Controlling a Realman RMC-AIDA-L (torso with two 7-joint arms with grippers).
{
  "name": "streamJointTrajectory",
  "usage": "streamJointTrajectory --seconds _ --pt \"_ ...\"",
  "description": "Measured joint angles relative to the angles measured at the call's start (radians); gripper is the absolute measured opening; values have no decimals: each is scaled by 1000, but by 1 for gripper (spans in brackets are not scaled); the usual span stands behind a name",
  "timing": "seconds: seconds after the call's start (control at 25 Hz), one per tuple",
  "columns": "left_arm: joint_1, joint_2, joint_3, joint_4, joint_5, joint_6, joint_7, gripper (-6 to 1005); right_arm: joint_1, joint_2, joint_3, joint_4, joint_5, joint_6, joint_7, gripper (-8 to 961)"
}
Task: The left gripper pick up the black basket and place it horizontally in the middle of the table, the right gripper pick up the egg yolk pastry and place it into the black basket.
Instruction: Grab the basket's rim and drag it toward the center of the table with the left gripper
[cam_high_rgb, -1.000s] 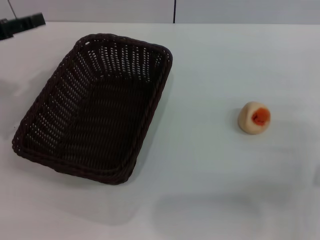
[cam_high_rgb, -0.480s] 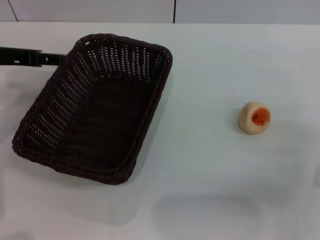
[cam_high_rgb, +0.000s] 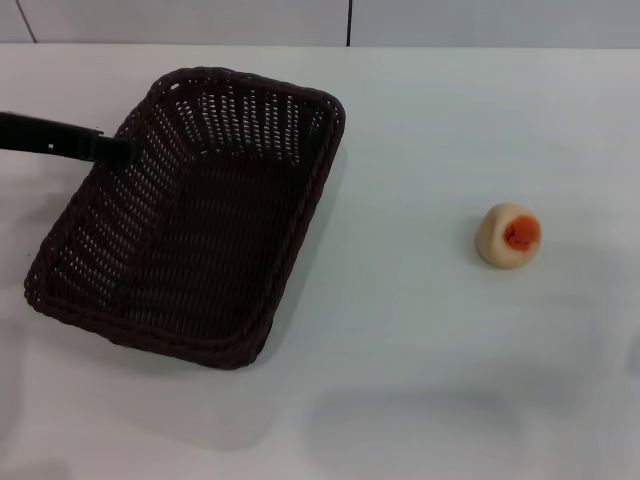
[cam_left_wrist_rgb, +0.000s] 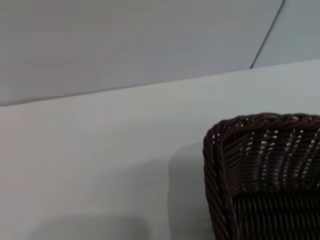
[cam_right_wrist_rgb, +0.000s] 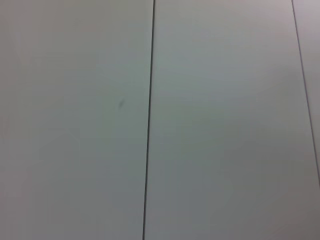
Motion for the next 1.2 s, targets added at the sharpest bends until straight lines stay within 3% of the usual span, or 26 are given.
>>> streamJointTrajectory --seconds 0.84,1.2 --pt "-33 1 60 65 86 -6 -4 830 1 1 -8 0 0 0 2 620" --pt "-28 0 99 56 86 -1 4 702 0 2 -8 0 1 0 2 620"
